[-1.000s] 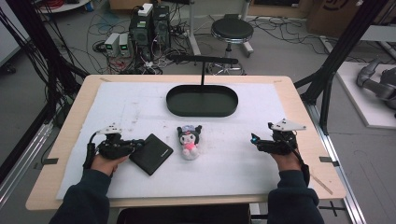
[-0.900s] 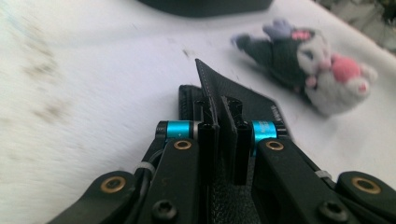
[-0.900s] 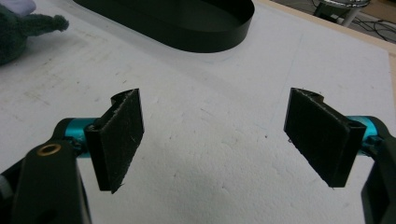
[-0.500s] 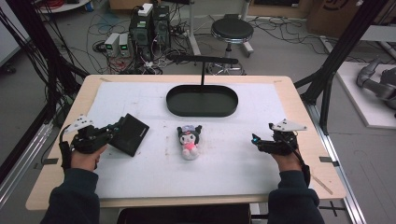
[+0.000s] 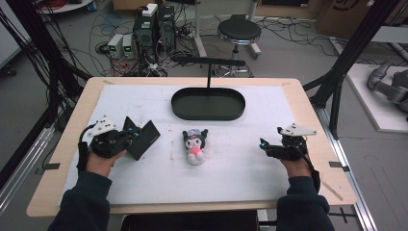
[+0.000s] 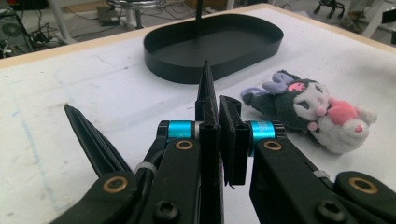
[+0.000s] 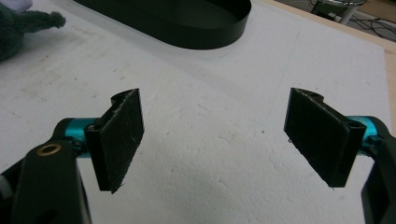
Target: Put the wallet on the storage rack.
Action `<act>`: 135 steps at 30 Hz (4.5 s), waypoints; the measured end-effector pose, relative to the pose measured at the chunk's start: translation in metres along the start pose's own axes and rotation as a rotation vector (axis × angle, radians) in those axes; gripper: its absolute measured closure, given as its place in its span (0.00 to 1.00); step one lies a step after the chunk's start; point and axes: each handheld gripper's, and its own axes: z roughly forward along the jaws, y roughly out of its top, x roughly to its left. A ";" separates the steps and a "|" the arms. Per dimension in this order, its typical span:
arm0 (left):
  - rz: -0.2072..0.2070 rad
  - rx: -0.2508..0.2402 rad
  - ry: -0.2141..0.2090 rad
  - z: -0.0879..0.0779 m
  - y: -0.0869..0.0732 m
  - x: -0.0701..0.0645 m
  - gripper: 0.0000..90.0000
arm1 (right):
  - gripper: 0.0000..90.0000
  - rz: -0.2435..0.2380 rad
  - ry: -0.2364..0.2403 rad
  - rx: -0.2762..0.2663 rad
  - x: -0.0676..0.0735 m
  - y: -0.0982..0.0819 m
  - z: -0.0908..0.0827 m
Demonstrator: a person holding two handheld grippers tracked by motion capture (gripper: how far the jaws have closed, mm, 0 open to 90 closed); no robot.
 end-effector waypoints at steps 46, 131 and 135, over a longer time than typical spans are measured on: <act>-0.047 -0.025 -0.031 0.017 -0.002 -0.006 0.95 | 0.22 -0.005 0.000 0.004 0.000 -0.002 -0.001; -0.026 -0.140 0.187 0.027 0.034 0.006 0.85 | 0.23 0.024 0.015 -0.012 -0.004 -0.003 -0.002; -0.046 -0.143 0.148 0.041 0.056 0.011 0.84 | 0.23 0.033 0.018 -0.020 -0.005 -0.002 -0.003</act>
